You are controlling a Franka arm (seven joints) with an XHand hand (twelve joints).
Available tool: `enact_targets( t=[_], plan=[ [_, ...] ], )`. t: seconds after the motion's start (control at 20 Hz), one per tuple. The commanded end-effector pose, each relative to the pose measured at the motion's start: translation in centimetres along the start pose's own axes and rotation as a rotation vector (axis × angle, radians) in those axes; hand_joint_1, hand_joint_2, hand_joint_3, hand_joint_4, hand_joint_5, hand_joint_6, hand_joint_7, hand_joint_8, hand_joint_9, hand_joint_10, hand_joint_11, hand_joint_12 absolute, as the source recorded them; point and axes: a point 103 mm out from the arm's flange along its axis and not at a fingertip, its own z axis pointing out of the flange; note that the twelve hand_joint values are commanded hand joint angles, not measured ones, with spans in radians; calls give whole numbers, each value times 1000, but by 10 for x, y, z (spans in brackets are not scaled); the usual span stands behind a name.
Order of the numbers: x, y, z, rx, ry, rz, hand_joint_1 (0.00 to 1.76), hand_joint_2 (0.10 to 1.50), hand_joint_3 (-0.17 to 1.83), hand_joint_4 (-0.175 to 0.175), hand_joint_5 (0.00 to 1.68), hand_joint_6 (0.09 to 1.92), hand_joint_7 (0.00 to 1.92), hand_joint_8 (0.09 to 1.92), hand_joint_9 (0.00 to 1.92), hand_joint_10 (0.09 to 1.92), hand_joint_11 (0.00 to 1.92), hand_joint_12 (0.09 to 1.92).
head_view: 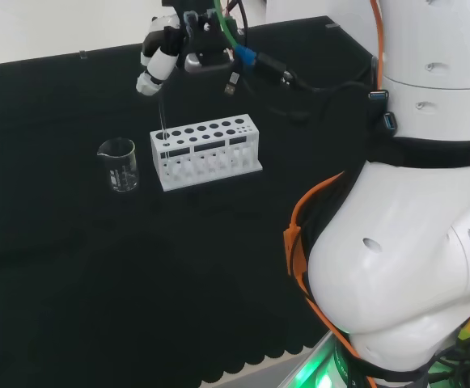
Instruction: Take the glass rod from the white test tube rack.
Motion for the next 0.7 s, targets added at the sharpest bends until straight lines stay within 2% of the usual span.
enact_targets(
  t=[0.05,0.45,0.7],
  plan=[
    [4,6,6,6,-1,-9,878,633,534,-175,334,803,517,922,529,935,393,1397],
    [-4,10,14,17,-4,-15,904,619,553,-175,386,854,597,905,607,916,475,1376],
    [-5,10,12,-18,-46,-28,969,596,580,-175,530,889,692,874,708,873,582,1336]
  ],
)
